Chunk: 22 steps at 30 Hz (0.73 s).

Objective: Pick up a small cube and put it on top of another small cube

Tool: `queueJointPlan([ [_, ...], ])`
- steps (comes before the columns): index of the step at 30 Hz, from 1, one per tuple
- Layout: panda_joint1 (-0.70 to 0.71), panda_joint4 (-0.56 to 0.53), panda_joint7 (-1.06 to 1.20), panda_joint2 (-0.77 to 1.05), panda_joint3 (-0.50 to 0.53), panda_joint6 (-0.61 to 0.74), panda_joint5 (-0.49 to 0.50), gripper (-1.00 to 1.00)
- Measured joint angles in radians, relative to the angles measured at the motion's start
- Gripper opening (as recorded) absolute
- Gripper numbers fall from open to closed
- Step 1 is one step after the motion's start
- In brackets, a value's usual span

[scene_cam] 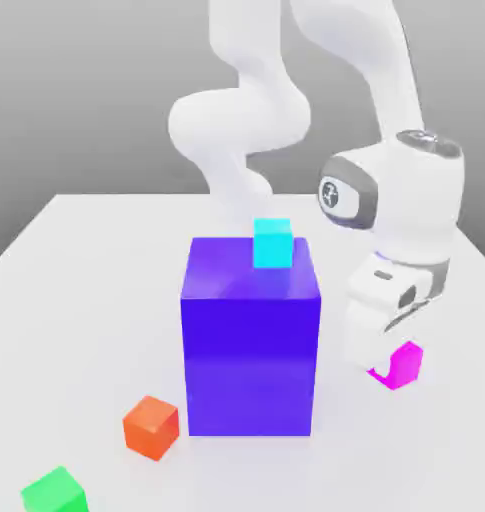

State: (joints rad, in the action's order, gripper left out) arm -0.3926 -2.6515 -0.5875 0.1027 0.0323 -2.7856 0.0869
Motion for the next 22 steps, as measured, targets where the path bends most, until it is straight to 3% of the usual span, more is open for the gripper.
queueJointPlan([
  [12, 0.376, 0.320, 0.258, 0.154, 0.233, 0.214, -0.188, -1.00],
  [16, 0.498, 0.409, 0.382, 0.275, 0.229, 0.184, -0.273, -1.00],
  [17, 0.513, 0.415, 0.397, 0.310, 0.218, 0.158, -0.291, 1.00],
  [22, 0.513, 0.415, 0.397, 0.310, 0.218, 0.158, -0.291, 1.00],
])
